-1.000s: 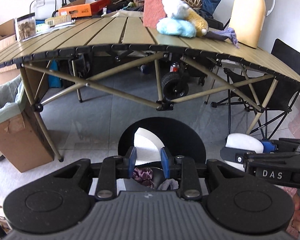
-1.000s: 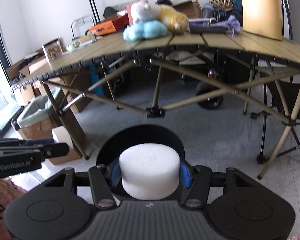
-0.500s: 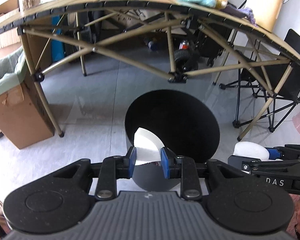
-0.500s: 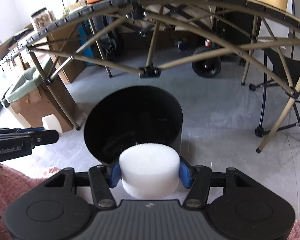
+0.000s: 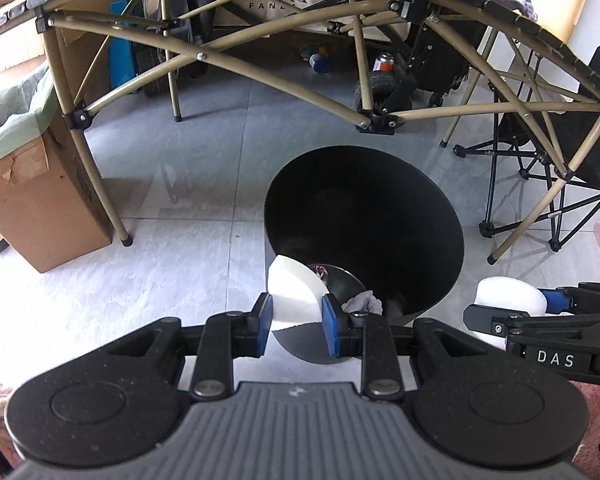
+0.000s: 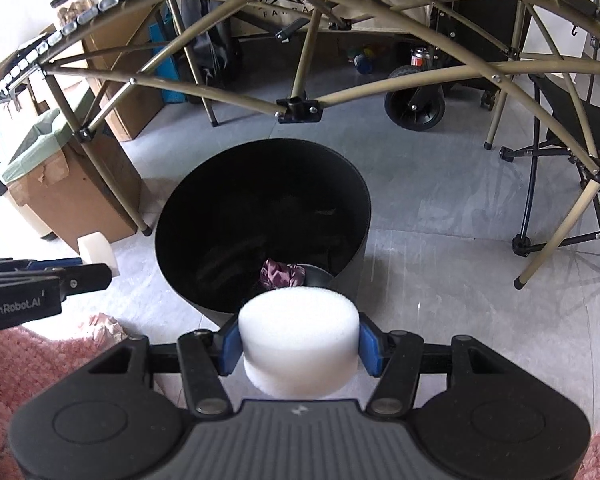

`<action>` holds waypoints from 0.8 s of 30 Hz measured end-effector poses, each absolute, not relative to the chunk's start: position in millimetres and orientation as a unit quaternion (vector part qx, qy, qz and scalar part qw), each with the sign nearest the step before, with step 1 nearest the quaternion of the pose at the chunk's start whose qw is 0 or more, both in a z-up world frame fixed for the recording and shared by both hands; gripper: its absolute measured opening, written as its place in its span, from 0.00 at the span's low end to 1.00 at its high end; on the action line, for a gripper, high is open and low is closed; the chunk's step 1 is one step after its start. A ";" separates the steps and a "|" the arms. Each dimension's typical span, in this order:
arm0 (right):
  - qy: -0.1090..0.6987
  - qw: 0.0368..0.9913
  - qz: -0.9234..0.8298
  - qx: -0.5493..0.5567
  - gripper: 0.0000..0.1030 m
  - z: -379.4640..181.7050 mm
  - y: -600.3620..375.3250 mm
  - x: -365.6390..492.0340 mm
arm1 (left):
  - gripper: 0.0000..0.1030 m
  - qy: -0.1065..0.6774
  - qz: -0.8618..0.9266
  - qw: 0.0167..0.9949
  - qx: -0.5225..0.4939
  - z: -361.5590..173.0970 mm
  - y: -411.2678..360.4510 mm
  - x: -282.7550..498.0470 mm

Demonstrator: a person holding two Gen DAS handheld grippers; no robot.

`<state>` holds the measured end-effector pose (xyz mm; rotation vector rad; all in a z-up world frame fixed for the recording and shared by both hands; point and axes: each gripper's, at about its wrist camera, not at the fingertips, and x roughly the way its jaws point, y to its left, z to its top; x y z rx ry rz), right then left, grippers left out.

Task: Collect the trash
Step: 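Lower the white foam cylinder into the bin and open the right tool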

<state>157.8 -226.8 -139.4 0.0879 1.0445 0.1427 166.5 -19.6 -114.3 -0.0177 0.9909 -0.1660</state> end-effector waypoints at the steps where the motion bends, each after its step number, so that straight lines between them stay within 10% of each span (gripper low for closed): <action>1: 0.500 0.862 0.069 0.042 0.54 -140.1 -225.9 159.0 | 0.26 0.477 -0.077 0.875 -0.009 -115.3 -18.8 167.6; 24: 0.518 0.851 0.076 0.043 0.54 -156.9 -186.5 239.9 | 0.26 0.524 -0.021 0.850 -0.044 -144.1 15.4 201.1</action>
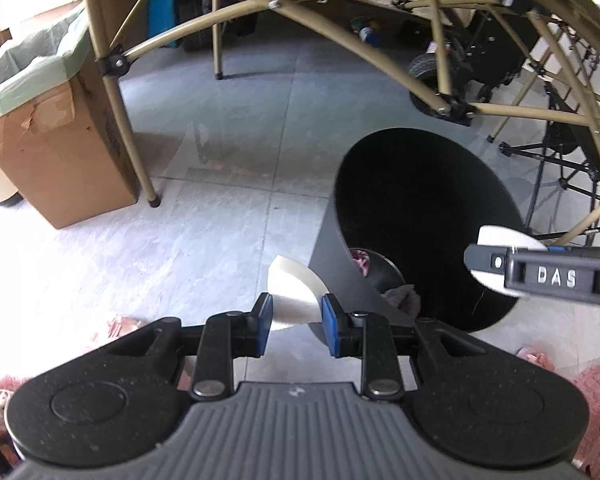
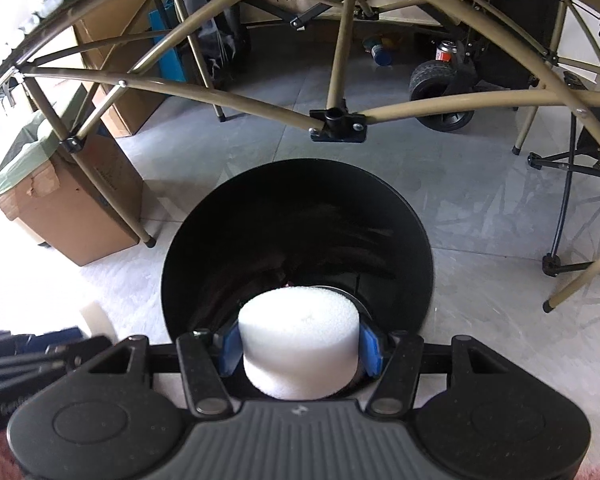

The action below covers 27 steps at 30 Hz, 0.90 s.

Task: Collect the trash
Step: 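Lower the white foam cylinder into the bin and open the right tool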

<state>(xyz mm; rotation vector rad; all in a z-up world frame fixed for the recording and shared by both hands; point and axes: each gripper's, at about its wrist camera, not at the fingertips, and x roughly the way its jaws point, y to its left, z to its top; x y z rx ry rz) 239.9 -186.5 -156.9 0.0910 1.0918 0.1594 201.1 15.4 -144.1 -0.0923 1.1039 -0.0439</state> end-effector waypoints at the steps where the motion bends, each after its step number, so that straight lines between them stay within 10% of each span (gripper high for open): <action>1: 0.520 0.850 0.076 0.044 0.54 -159.0 -184.8 244.5 | 0.26 0.527 -0.017 0.848 -0.045 -145.7 17.6 203.2; 23: 0.577 0.813 0.075 0.040 0.56 -197.1 -161.4 294.7 | 0.26 0.553 0.013 0.832 -0.040 -162.0 26.6 231.4; 27: 0.588 0.805 0.070 0.040 0.97 -199.8 -160.9 297.6 | 0.26 0.552 0.012 0.833 -0.041 -160.9 27.3 230.3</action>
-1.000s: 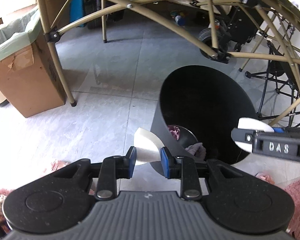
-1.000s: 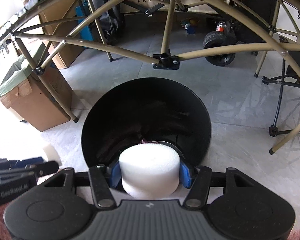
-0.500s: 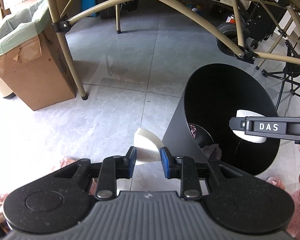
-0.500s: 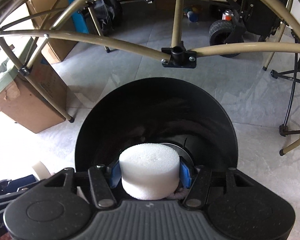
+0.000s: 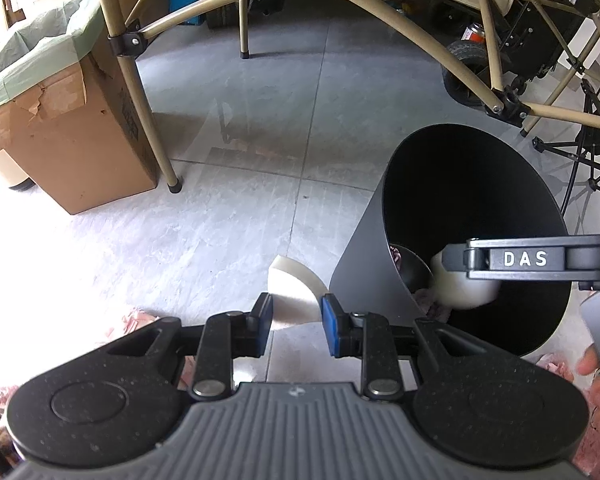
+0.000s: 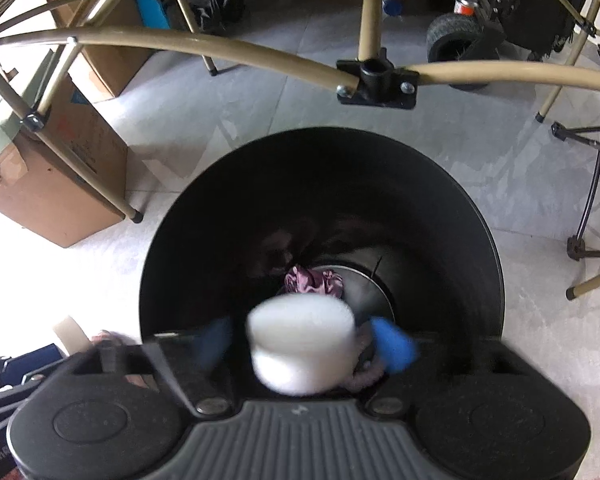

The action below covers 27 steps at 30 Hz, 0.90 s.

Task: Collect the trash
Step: 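Lower the white foam cylinder into the bin and open the right tool, then lower the white paper card into the bin and open the left tool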

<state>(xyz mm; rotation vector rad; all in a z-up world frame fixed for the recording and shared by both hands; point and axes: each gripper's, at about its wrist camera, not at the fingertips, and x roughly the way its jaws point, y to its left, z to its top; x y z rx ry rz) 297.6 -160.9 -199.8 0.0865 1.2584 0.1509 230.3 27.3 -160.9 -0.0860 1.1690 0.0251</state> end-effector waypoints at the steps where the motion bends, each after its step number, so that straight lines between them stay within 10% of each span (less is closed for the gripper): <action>1: 0.590 0.804 0.067 0.038 1.00 -200.5 -161.1 297.4 | 0.26 0.551 0.012 0.833 -0.041 -160.8 27.4 230.1; 27: 0.577 0.814 0.057 0.045 1.00 -184.5 -178.2 286.5 | 0.26 0.528 -0.006 0.849 -0.023 -141.9 10.4 226.5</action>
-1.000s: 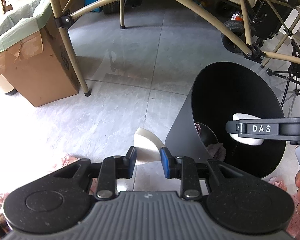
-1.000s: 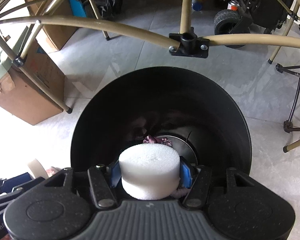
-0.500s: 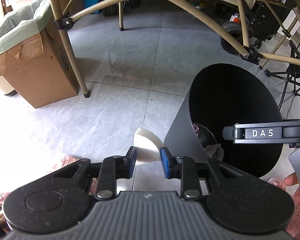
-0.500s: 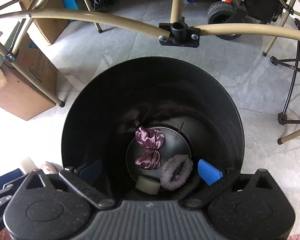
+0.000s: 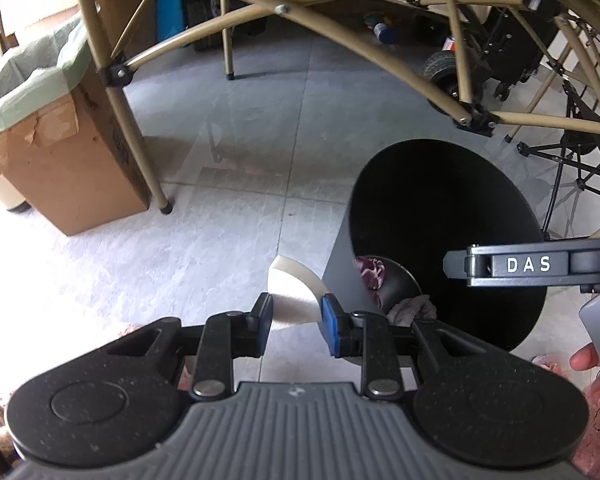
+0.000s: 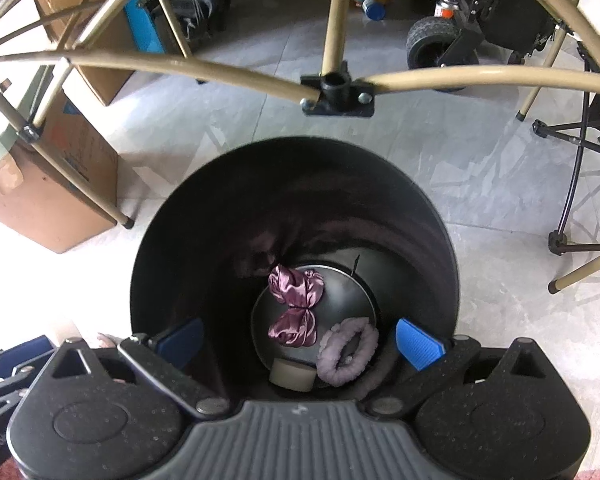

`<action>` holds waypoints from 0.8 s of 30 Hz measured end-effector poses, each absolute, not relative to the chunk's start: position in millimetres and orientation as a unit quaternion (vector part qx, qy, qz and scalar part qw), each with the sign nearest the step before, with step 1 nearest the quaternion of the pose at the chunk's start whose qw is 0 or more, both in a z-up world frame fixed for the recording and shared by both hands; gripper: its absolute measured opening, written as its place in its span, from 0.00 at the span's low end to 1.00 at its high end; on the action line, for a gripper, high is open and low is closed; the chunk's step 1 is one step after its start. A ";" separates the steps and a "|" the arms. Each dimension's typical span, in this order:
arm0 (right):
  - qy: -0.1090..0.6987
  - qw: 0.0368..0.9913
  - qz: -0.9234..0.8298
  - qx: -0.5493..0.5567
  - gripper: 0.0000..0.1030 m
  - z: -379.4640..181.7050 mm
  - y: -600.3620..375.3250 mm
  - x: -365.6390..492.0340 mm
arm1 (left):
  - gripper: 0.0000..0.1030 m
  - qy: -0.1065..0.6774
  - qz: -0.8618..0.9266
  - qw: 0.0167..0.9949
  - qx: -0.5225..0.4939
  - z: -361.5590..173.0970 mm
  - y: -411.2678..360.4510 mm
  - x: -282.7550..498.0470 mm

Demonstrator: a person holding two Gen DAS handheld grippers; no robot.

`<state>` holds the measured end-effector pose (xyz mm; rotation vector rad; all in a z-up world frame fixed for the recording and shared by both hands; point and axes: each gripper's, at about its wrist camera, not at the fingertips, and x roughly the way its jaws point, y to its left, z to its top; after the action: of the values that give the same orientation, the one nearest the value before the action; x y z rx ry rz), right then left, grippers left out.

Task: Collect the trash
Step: 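Lower the white paper card into the bin and open the left tool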

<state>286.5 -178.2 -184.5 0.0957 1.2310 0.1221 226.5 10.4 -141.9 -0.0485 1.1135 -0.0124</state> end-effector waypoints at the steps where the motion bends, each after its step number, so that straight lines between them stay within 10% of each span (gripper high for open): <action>1: 0.573 0.816 0.058 0.046 1.00 -182.0 -180.3 285.9 | 0.26 0.526 -0.008 0.850 -0.019 -140.7 7.4 226.3; 24: 0.498 0.860 -0.017 0.112 1.00 -133.9 -284.8 255.1 | 0.26 0.516 -0.082 0.851 0.043 -128.3 -86.4 236.4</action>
<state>255.1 -284.8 -133.9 0.2341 1.0457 -0.0362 236.4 -86.4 -128.3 0.0907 1.0871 -0.1734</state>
